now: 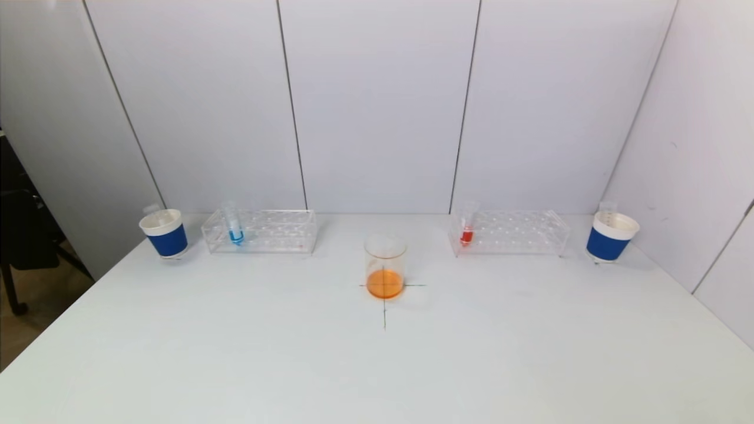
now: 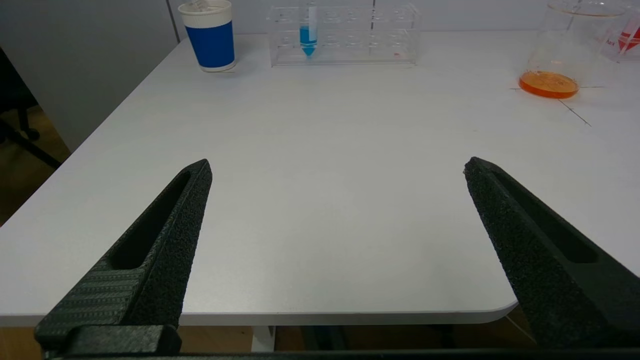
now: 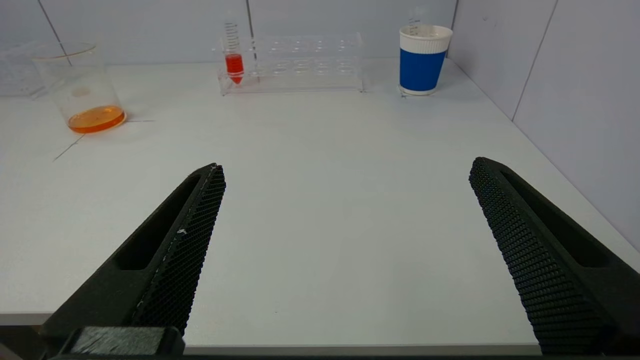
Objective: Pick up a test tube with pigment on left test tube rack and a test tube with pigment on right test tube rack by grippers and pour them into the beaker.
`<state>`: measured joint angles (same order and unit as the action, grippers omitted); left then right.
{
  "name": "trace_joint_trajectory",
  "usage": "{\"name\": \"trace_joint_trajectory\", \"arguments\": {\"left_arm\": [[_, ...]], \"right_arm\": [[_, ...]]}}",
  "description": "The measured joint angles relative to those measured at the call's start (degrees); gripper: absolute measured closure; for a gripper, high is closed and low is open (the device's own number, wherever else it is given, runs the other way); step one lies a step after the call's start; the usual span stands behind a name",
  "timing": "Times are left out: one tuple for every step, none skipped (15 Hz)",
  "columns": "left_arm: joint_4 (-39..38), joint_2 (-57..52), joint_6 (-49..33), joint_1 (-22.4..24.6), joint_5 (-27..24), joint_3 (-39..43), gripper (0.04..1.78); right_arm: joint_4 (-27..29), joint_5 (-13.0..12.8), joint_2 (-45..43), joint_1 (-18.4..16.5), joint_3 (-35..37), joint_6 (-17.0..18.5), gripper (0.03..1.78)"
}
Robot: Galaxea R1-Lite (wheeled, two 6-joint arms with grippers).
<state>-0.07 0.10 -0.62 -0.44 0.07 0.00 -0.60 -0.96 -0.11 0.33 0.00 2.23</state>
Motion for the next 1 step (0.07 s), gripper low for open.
{"name": "trace_joint_trajectory", "arguments": {"left_arm": [[0.0, 0.0, 0.0, 0.0, 0.0, 0.0, 0.06]], "right_arm": [[0.0, 0.0, 0.0, 0.0, 0.0, 0.0, 0.04]]}}
